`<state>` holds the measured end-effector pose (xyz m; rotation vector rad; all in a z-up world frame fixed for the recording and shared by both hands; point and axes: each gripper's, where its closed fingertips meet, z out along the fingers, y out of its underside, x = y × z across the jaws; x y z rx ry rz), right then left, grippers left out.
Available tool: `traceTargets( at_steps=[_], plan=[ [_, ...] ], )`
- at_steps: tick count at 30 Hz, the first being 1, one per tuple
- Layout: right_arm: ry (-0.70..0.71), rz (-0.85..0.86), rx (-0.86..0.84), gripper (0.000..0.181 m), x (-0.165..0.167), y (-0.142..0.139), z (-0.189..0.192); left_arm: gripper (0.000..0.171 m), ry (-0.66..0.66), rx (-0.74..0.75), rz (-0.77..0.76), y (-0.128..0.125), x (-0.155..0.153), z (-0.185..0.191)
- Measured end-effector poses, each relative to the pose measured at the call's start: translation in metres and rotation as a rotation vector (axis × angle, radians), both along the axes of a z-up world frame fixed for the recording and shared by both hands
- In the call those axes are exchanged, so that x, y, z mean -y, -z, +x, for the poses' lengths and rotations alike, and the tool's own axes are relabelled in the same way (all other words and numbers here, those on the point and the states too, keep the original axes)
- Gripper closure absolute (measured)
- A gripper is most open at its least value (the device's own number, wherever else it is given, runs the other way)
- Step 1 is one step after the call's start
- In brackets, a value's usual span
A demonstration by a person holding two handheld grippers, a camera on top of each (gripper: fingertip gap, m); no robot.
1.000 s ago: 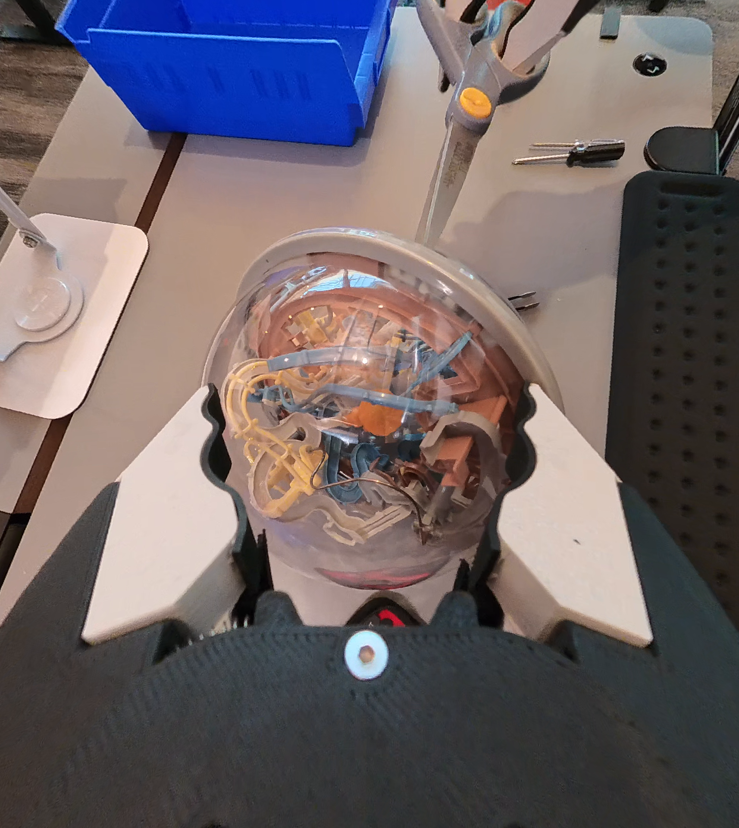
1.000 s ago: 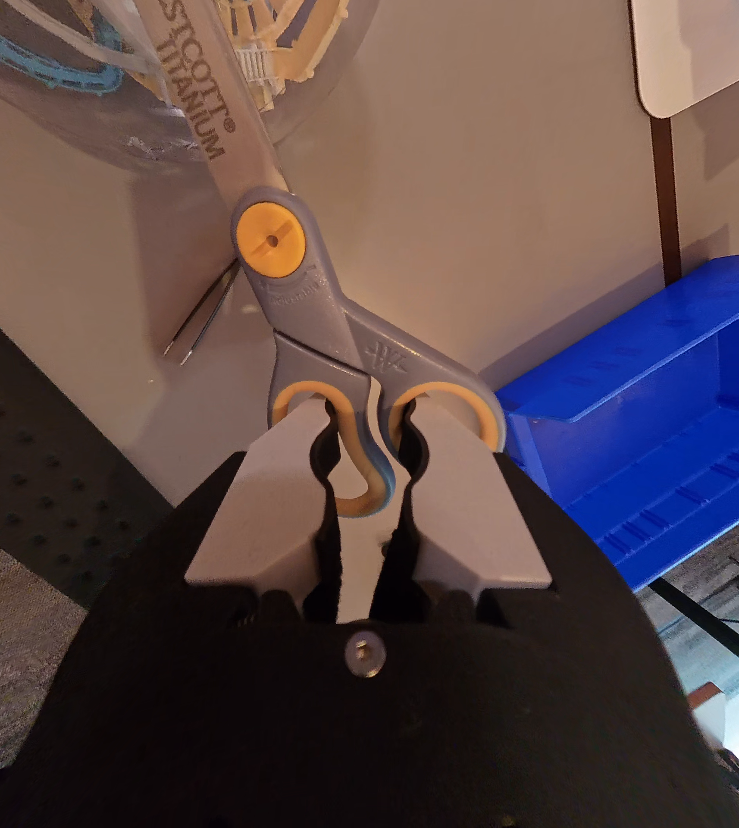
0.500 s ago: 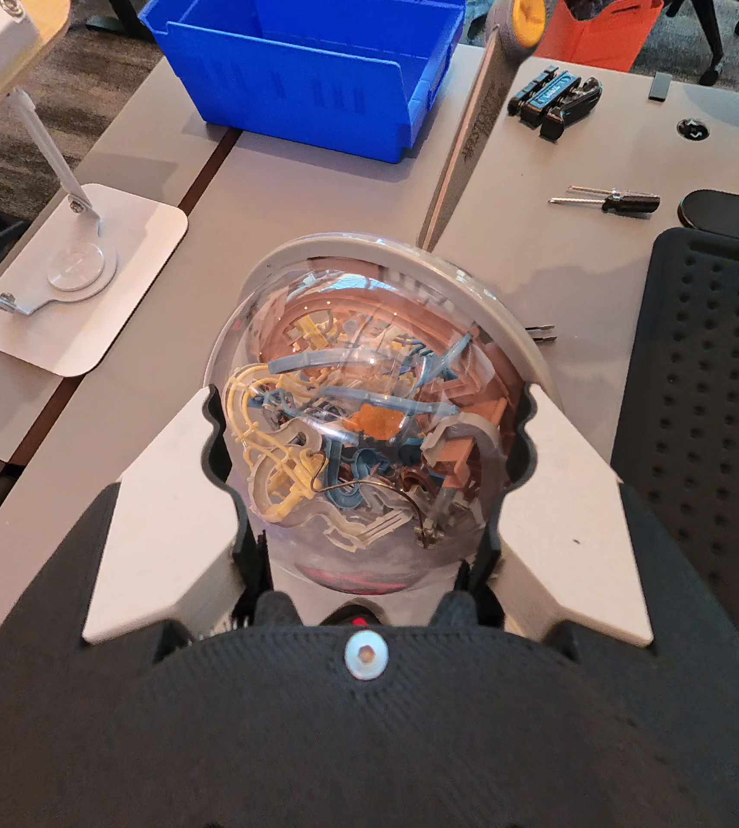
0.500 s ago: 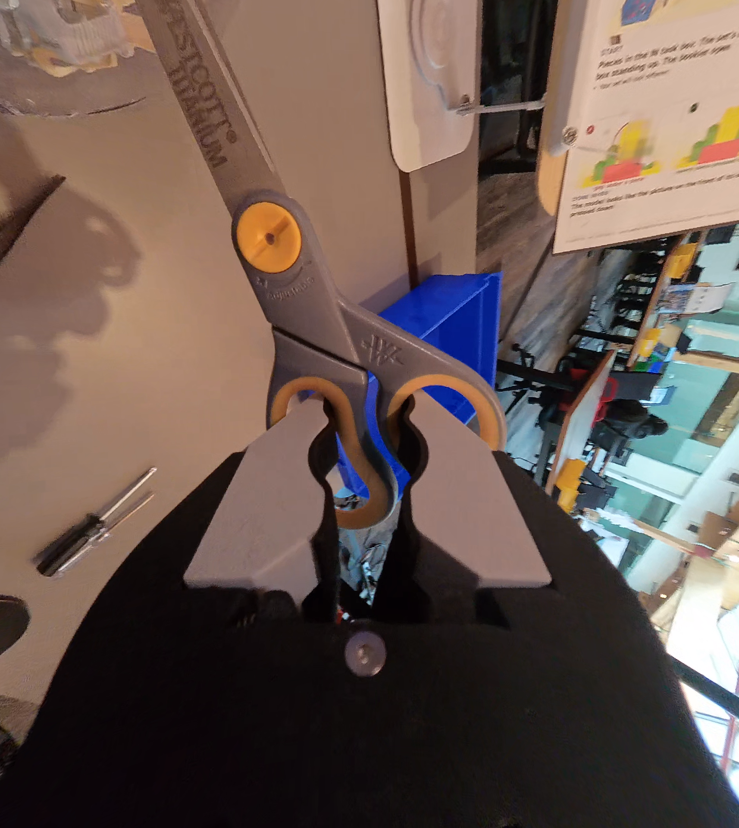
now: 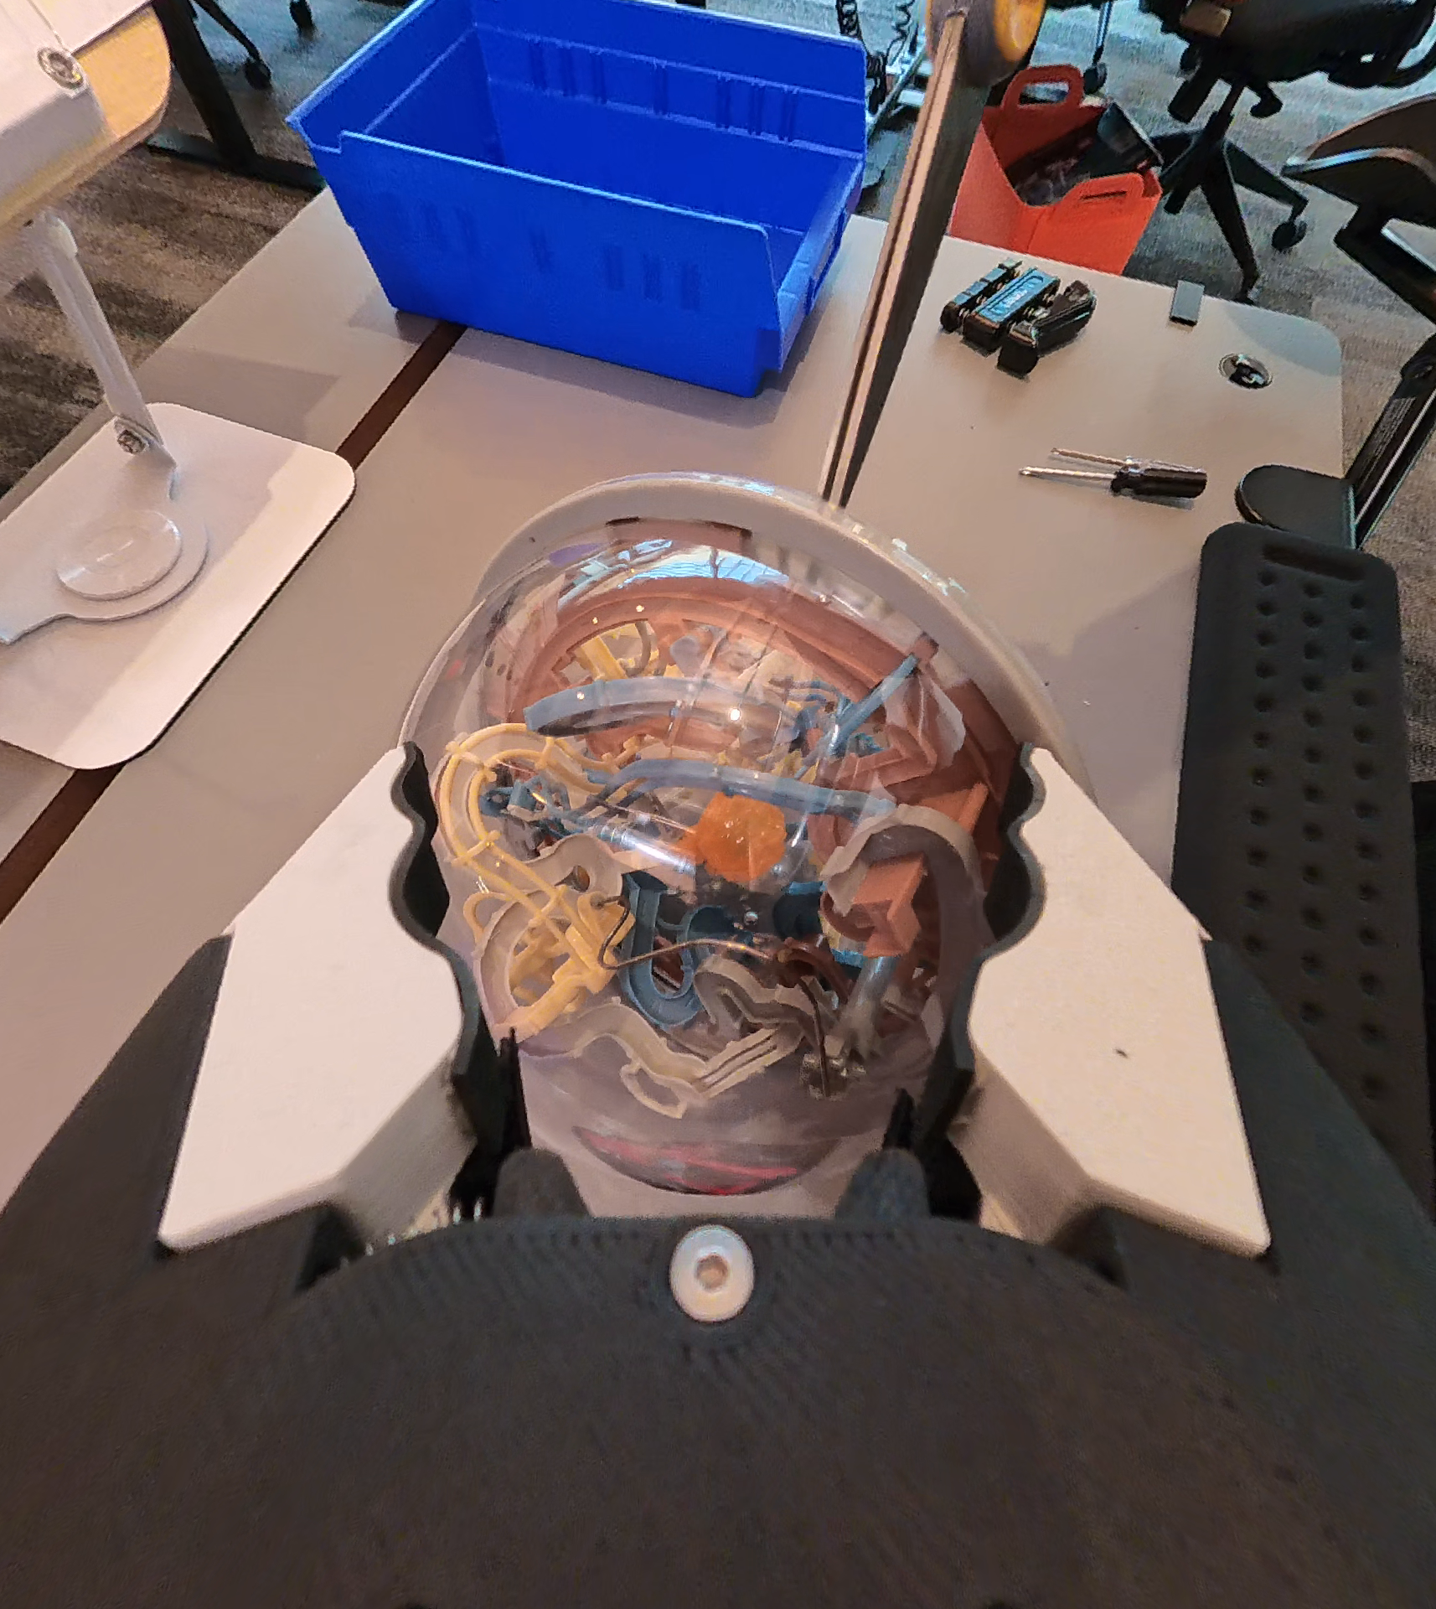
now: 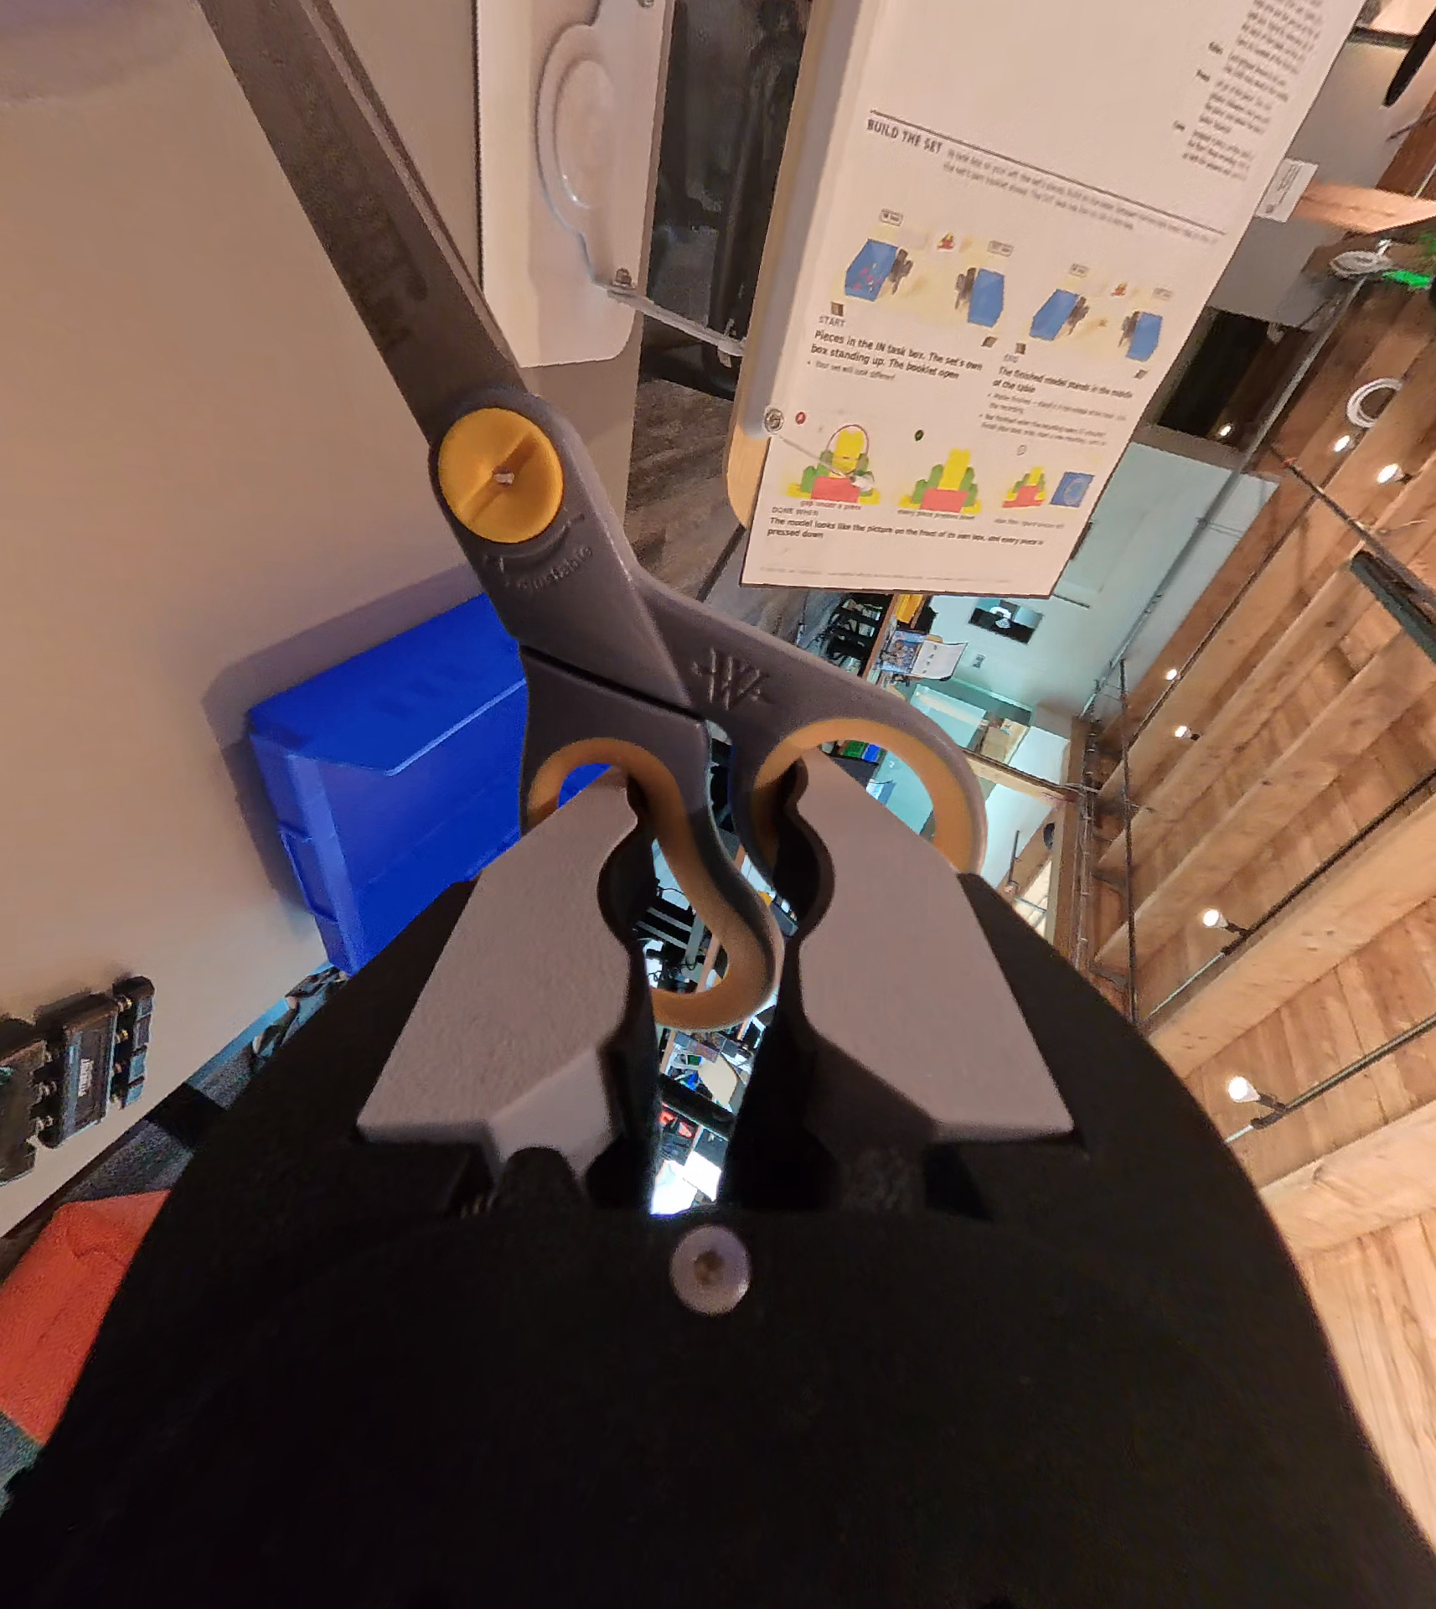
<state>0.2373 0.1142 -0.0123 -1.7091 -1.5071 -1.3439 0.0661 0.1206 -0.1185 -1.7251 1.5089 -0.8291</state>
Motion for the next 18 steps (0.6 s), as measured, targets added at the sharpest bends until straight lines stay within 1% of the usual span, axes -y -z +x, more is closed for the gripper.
traceTargets(
  at_steps=[4,8,13,18],
  plan=[
    [0.020,-0.014,0.021,0.162,0.004,0.001,0.001,0.046,0.010,0.013,0.012,0.001,0.002,0.003],
    [0.073,-0.064,-0.024,0.163,0.009,0.010,0.008,0.046,-0.004,0.013,0.014,0.001,0.001,0.004],
    [0.144,-0.163,-0.117,0.164,0.017,0.027,0.016,0.046,-0.017,0.025,0.020,0.001,0.002,0.004],
    [0.202,-0.304,-0.277,0.163,0.024,0.053,0.023,0.046,-0.021,0.028,0.025,0.001,0.003,0.003]
  ],
)
